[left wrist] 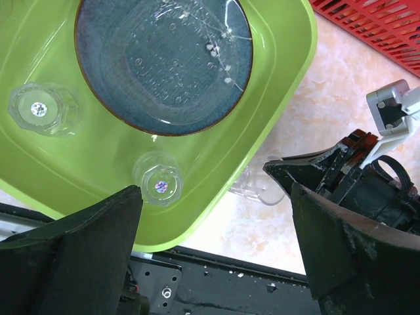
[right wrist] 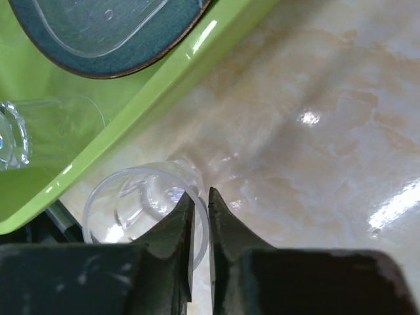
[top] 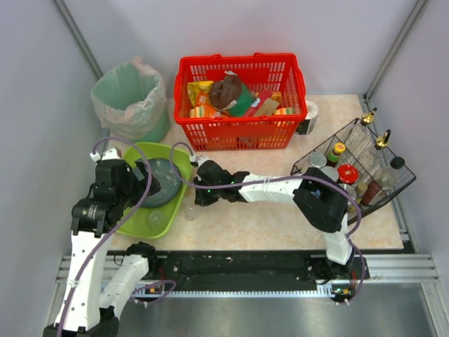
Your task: Clear the kitchen counter
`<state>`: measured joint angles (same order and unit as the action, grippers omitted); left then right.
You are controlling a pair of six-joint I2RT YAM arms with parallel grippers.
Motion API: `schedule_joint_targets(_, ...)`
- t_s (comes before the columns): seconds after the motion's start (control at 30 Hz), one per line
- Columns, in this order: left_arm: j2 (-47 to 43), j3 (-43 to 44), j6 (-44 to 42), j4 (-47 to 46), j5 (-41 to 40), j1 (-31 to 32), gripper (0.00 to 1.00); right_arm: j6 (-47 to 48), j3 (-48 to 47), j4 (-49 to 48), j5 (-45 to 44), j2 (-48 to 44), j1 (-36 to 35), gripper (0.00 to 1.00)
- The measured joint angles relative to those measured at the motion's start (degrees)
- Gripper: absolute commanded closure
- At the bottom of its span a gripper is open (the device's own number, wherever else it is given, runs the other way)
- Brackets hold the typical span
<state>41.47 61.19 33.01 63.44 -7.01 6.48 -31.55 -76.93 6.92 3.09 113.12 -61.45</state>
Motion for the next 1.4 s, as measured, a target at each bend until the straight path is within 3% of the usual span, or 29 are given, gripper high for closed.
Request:
schedule_joint_targets(0.13,0.0,0.66,-0.07,-0.04,1.68,0.0,0.02,-0.44,1.33,0.46,-0.83,-0.79,0.02,1.0)
schedule_joint_targets(0.27,-0.02,1.51,-0.15,-1.99,9.29,0.0,0.02,-0.68,5.46,1.9,-1.84,-5.55,0.13,1.0)
schedule_joint_targets(0.6,0.04,1.25,3.96,-11.47,30.25,0.0,0.04,-4.2,18.38,-0.33,-1.75,-32.37,4.39,1.0)
schedule_joint_targets(0.87,0.24,-5.53,23.47,-26.95,45.22,0.09,0.06,-8.13,25.05,-10.86,0.55,-47.95,9.11,1.0)
schedule_joint_targets(1.0,-0.22,-9.09,34.45,-33.66,48.68,0.39,0.05,-10.14,27.15,-17.77,2.84,-50.18,9.22,1.0)
schedule_joint_targets(1.4,-1.99,-11.91,48.98,-45.48,52.68,4.63,0.04,-16.15,29.79,-36.59,10.91,-49.44,9.27,1.0)
